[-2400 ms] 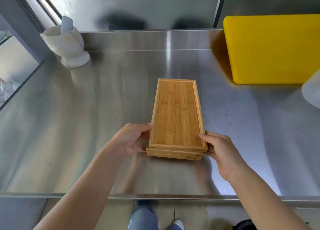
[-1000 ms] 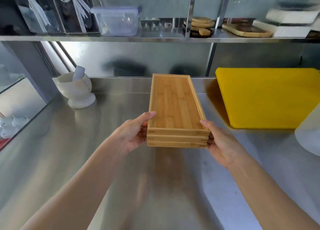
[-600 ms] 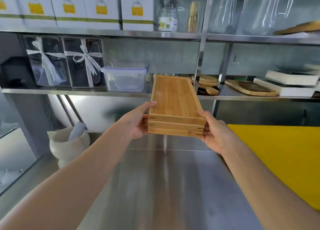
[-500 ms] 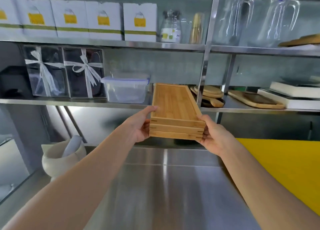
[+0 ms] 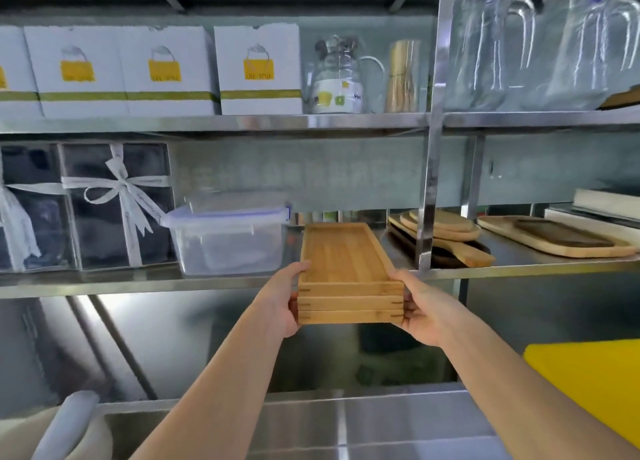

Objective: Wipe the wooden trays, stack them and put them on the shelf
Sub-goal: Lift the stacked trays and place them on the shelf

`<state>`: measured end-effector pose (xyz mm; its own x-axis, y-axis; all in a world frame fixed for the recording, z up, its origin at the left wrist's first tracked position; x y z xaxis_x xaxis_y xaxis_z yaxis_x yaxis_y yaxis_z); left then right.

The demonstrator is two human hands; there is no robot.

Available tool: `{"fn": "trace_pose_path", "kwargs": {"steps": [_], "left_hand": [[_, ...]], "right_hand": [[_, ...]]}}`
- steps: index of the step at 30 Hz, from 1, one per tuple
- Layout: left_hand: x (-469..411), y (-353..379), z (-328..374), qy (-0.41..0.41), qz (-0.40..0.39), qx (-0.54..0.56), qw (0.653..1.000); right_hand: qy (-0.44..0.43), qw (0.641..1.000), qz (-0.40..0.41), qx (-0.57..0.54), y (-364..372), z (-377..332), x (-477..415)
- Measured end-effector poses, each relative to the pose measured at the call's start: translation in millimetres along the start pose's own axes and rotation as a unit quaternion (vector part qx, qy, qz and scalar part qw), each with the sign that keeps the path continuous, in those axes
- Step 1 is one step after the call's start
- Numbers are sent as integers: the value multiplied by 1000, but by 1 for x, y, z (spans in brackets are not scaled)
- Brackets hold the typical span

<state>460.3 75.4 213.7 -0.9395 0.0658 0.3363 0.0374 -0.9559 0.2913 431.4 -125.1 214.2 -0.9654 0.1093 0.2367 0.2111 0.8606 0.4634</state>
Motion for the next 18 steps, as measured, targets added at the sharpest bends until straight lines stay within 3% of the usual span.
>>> {"fn": "trace_pose_path", "kwargs": {"steps": [4,7,10,12,18], "left_hand": [[-7,1,3,140,-78,-16,987],[3,-4,-8,230,-112,-90,963],[10,-9,-15,299,-47,-185,935],[12,-8,-17,313,-5,-214,925],[13,-7,-18,343,57,-249,904]], "right_hand": [[-7,1000,-2,4,5,-7,-14],[-36,999,-34,19,6,-7,-13],[-104,988,-113,6,1,1,-6],[-166,973,-139,83,-3,9,2],[-305,902,-62,299,-9,11,6]]}}
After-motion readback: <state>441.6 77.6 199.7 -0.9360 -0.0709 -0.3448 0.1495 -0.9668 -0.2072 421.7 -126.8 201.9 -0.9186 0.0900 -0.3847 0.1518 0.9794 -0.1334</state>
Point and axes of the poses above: each hand's wrist, its own x-axis away from the middle knuckle, its own y-axis out of the palm, z = x × y, the point moved 6 cm from there along -x, towards the middle knuckle, and after that the axes turned 8 degrees about -x, right-handed, at the moved point
